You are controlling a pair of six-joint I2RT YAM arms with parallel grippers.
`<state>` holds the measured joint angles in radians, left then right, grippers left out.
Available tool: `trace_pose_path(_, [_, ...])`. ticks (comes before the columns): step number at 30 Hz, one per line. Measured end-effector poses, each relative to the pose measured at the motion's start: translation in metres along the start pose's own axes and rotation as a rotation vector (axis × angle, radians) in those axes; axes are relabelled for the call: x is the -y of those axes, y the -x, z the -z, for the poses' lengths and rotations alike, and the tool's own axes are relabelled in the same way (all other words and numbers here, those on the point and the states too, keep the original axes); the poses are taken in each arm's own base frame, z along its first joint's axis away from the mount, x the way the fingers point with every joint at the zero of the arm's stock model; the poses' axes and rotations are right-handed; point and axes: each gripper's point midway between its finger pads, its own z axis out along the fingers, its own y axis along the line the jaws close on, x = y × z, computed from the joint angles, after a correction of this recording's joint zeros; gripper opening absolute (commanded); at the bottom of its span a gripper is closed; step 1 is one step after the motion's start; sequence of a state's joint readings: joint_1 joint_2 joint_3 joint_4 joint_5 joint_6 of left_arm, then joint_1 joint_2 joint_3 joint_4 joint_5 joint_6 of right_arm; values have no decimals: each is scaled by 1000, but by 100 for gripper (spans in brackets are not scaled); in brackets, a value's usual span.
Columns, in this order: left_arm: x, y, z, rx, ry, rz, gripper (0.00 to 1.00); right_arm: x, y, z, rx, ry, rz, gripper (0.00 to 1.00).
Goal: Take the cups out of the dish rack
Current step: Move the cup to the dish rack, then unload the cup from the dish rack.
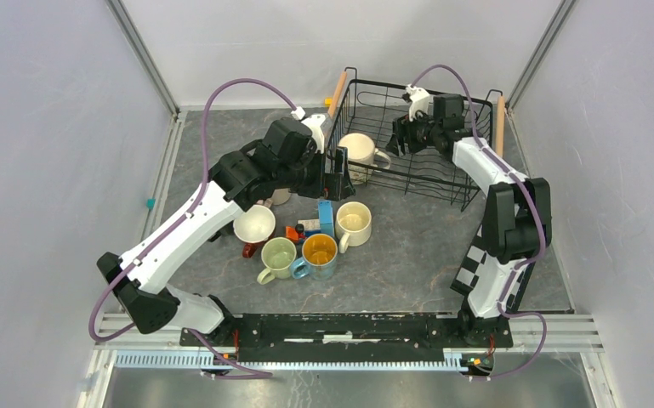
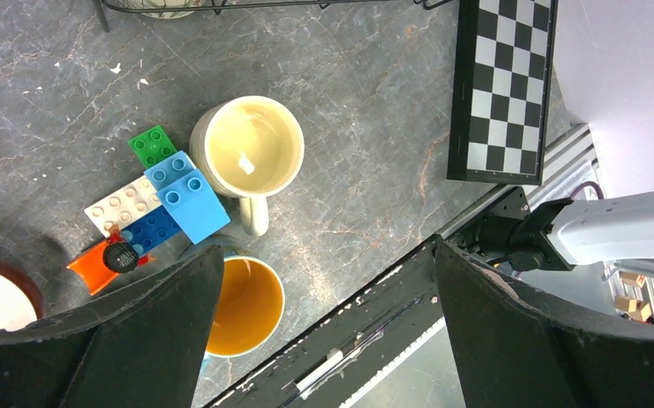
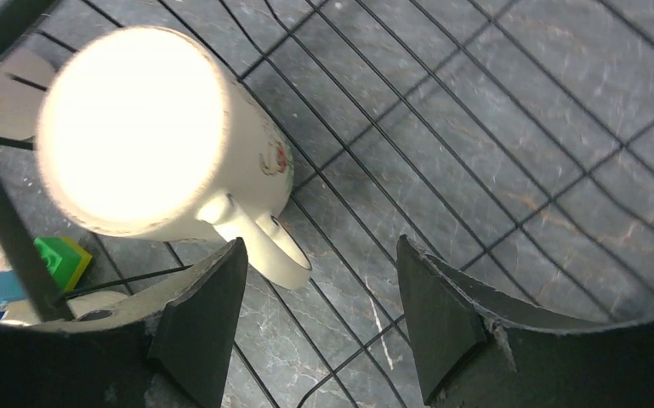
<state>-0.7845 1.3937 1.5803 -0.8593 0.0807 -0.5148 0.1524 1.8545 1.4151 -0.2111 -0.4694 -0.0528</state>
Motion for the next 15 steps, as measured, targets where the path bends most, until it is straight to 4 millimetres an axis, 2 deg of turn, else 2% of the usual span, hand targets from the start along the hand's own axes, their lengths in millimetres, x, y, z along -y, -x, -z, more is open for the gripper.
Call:
trace_pose_path(5, [0, 0, 0, 0, -1, 0, 100, -11, 23, 2, 21, 80, 124, 72])
trace_pose_path(8, [0, 0, 0, 0, 0, 0, 100, -16, 29, -2, 17, 125, 170, 71])
trace_pose_path(11, [0, 0, 0, 0, 0, 0, 100, -19, 25, -10, -8, 164, 200, 69])
trace_pose_path(15, [0, 0, 0, 0, 0, 0, 100, -25, 8, -23, -62, 213, 213, 69])
